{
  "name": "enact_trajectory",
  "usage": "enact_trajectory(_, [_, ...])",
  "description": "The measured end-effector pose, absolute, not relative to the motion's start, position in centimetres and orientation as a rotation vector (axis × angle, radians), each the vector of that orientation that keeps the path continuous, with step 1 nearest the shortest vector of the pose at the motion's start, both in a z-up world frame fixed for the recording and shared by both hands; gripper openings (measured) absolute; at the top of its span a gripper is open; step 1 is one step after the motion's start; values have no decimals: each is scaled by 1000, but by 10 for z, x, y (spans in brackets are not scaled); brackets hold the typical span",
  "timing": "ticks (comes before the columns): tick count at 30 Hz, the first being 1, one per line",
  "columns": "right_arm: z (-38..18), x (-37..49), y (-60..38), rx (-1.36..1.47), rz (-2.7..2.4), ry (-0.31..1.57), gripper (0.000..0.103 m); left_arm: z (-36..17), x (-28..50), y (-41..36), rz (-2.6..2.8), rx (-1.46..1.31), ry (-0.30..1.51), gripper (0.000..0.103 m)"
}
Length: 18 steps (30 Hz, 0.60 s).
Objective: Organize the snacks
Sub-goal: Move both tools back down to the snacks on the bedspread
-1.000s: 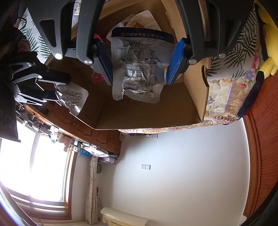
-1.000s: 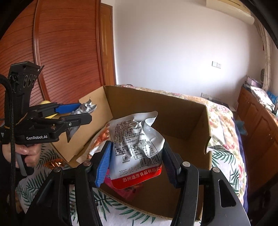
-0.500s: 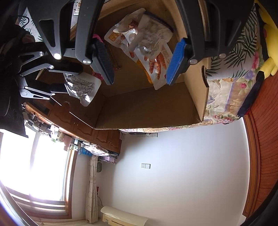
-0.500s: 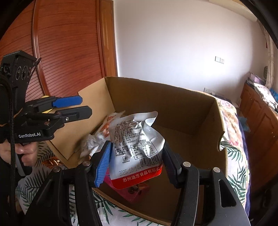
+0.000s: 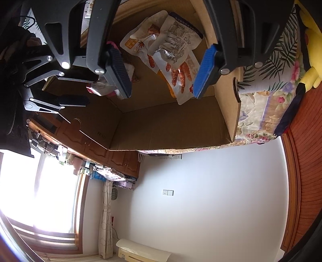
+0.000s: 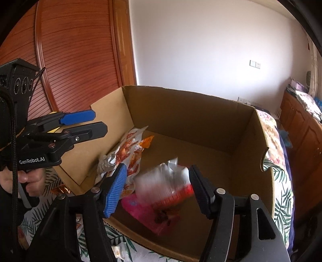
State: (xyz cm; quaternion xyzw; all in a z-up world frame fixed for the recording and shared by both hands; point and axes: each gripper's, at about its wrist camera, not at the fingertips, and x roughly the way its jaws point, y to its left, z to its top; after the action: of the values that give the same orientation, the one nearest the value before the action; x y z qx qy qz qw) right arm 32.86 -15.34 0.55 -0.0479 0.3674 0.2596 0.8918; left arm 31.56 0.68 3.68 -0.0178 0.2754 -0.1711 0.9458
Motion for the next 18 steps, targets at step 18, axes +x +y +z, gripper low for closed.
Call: enact_trajectory(18, [38,233,-184,-47,487,722,66,60,221,11,-354,30,540,68])
